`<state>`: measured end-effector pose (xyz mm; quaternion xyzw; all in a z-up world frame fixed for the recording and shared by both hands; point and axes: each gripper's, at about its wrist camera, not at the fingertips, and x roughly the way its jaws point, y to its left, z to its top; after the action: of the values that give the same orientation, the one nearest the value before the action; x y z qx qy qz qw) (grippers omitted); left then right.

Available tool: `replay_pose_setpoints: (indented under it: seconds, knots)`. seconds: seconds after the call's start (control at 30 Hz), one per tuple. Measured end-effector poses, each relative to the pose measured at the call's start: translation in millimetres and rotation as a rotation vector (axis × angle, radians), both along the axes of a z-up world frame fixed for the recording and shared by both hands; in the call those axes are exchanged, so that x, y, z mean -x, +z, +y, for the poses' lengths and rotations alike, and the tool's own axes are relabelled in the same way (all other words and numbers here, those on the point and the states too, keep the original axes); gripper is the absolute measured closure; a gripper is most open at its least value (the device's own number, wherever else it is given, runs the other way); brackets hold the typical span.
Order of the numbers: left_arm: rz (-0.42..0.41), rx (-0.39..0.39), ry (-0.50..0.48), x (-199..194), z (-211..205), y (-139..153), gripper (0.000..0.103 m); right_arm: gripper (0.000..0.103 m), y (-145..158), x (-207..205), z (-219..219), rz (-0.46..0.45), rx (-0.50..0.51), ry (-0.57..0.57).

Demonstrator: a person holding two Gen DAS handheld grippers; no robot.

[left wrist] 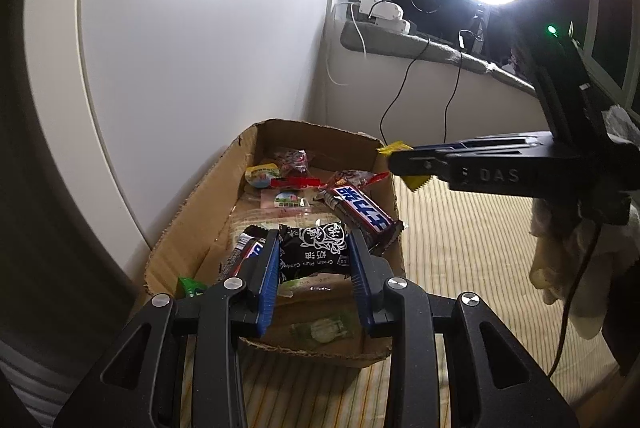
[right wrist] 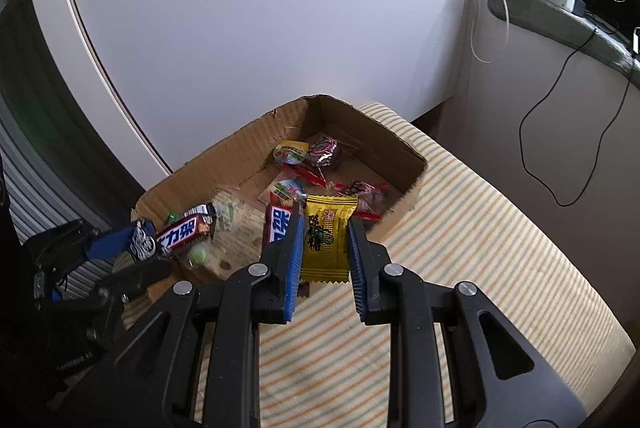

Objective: Organize snacks
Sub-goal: 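Carry the black and yellow candies over the box with both tools, then open both tools over the box to drop the candies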

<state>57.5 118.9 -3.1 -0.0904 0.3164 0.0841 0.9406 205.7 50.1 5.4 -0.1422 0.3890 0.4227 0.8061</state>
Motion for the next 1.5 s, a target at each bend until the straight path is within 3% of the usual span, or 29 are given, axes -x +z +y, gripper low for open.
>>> replay_pose_setpoints:
  seconds: [0.87, 0.9, 1.0, 1.03, 1.17, 1.27, 1.37, 1.5]
  knots:
    - [0.035, -0.019, -0.003, -12, 1, -1, 0.068, 0.080, -15, -38, 47, 0.071, -0.043, 0.022]
    - [0.035, -0.020, -0.003, -12, 0, -1, 0.067, 0.078, -14, -38, 48, 0.070, -0.042, 0.021]
    - [0.033, -0.021, 0.003, -11, 1, 0, 0.066, 0.052, -9, -39, 48, 0.066, -0.058, 0.014]
    - [0.034, -0.021, 0.004, -11, 0, 0, 0.066, 0.048, -8, -39, 48, 0.063, -0.063, 0.010]
    - [0.028, -0.020, 0.014, -9, 1, 1, 0.054, 0.045, 0, -40, 48, 0.060, -0.079, -0.001]
    - [0.025, -0.020, 0.023, -7, 2, 2, 0.044, 0.028, 4, -39, 45, 0.046, -0.097, -0.014]
    - [0.023, -0.019, 0.032, -4, 2, 4, 0.040, 0.013, 8, -37, 38, 0.034, -0.120, -0.032]
    - [0.020, -0.020, 0.044, 1, 3, 7, 0.036, 0.011, 13, -35, 31, 0.027, -0.135, -0.043]
